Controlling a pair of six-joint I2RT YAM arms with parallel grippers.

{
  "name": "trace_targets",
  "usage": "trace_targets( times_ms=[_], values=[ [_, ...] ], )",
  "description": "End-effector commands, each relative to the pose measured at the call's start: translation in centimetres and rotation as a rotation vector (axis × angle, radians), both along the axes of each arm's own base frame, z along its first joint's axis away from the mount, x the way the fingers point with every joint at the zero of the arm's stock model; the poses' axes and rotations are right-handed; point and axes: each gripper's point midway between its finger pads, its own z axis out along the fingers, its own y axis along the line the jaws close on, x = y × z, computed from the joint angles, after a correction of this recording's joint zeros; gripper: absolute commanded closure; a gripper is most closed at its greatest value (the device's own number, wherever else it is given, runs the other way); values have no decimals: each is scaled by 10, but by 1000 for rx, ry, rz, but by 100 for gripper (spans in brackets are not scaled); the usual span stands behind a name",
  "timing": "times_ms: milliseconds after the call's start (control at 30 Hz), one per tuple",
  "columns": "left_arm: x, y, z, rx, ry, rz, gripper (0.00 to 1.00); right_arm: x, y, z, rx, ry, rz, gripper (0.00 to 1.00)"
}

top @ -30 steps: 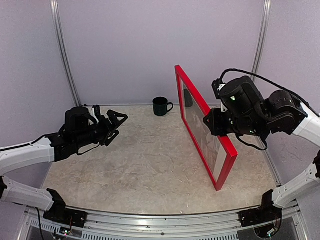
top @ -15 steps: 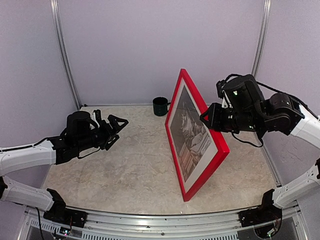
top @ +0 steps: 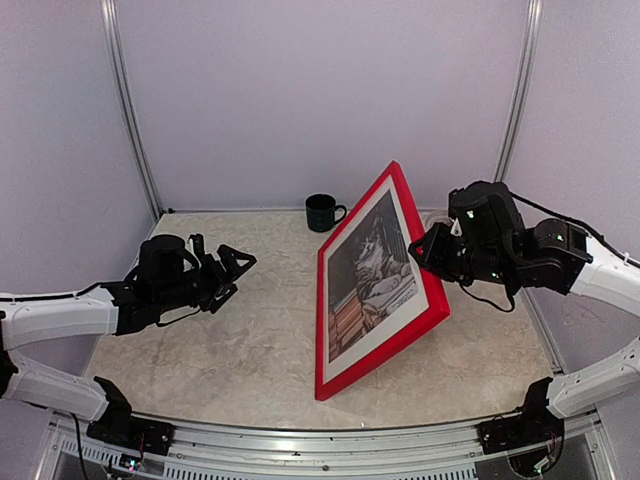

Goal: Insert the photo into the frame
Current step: Turn over the photo frame.

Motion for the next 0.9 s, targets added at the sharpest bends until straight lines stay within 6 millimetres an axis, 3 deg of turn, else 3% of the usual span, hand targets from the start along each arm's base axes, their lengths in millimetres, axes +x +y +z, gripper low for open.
trace_targets(
  times_ms=[0, 633, 867],
  values=[
    [0, 1, -11, -1, 3, -15, 1, 6, -5, -18, 1, -16, -25, 82],
    [4, -2, -58, 14, 79, -29, 1, 22, 4, -109, 34, 126, 39, 77],
    [9, -1, -90, 65, 119, -17, 1, 27, 8, -136, 22, 160, 62, 77]
  ],
)
